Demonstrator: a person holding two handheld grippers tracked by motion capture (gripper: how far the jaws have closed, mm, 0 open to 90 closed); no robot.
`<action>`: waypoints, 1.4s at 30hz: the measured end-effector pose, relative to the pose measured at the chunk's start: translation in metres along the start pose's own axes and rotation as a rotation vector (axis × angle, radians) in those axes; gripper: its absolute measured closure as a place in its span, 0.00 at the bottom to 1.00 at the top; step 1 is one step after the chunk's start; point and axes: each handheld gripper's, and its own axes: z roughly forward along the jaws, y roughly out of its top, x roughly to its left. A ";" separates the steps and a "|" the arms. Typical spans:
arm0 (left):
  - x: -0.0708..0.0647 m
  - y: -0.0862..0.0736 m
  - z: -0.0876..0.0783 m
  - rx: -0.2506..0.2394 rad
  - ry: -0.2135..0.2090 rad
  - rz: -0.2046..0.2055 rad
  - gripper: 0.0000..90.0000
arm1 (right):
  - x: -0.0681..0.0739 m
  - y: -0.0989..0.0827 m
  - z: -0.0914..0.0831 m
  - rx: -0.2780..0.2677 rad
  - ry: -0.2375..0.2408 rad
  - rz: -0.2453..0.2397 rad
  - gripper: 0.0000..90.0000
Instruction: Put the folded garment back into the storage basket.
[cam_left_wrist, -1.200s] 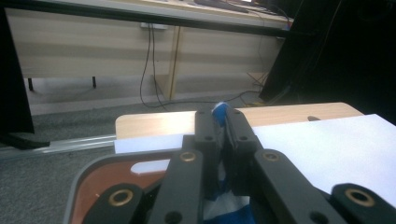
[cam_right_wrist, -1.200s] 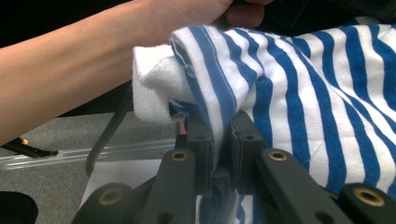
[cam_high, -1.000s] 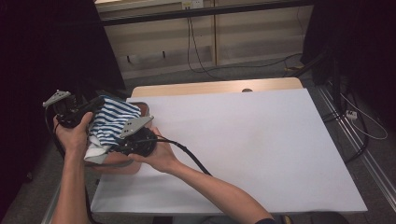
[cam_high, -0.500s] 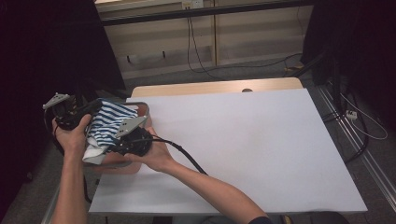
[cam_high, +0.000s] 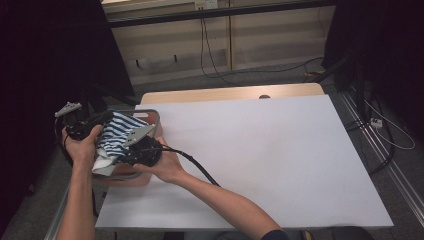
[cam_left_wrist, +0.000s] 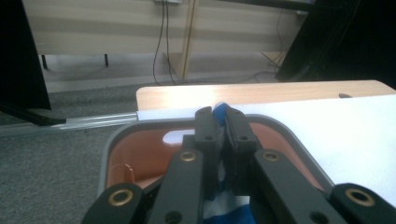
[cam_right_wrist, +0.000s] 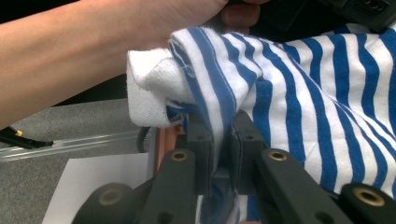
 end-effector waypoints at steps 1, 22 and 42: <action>0.000 0.000 0.001 0.004 -0.003 0.001 0.95 | 0.000 -0.001 0.000 0.002 -0.001 0.001 0.90; 0.004 -0.012 0.015 0.056 -0.009 -0.011 0.95 | -0.005 -0.014 0.010 0.024 -0.012 0.026 0.90; 0.007 -0.017 0.030 0.096 0.006 -0.011 0.95 | -0.017 -0.024 0.018 0.072 -0.035 0.042 0.90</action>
